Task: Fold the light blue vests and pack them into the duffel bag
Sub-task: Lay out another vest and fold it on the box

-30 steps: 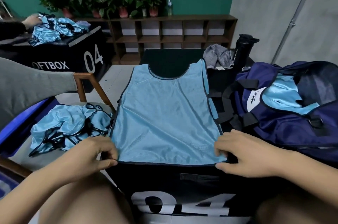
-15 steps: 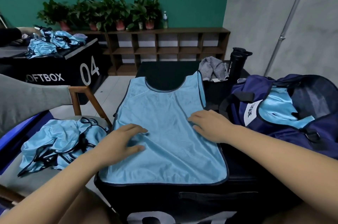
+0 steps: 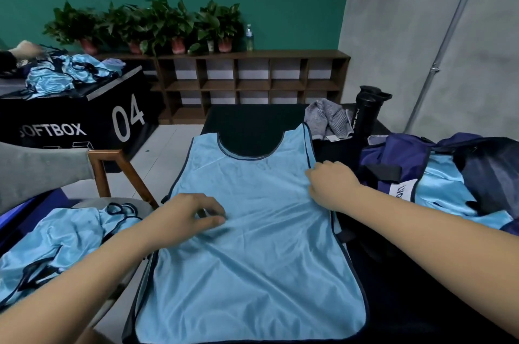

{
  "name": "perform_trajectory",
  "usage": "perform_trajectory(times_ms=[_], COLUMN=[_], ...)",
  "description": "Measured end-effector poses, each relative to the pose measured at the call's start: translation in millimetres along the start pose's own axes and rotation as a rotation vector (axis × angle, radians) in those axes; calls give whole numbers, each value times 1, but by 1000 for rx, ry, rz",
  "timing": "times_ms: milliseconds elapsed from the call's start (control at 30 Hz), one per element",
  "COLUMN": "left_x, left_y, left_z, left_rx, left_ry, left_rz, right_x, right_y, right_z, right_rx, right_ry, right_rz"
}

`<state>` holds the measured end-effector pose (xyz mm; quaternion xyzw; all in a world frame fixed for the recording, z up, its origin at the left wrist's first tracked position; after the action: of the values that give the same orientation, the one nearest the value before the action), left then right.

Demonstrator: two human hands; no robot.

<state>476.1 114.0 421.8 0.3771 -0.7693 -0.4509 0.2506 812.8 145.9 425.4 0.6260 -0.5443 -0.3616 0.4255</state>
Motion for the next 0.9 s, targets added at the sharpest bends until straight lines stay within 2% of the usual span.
perform_trajectory(times_ms=[133, 333, 667, 900], left_x=[-39, -94, -159, -199], left_y=[23, 55, 59, 52], left_z=[30, 100, 196, 230], left_rx=[87, 228, 435, 647], left_ry=[124, 370, 615, 674], left_rz=[-153, -375, -465, -484], right_x=[-50, -114, -173, -189], right_y=[2, -20, -53, -56], right_z=[-16, -44, -74, -75], right_rx=[-333, -558, -797, -903], right_ry=[-150, -344, -450, -412], right_rz=[57, 75, 57, 56])
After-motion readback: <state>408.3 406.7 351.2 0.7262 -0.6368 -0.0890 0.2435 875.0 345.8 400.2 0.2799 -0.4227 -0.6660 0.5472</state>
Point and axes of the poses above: each hand's wrist, its own x-axis away from the middle knuckle, its own y-axis out of the back of the hand, z = x × y, the point moved 5 cm from there along -x, towards the middle knuckle, and after that the axes turned 5 degrees about z, right-handed, at the moved point
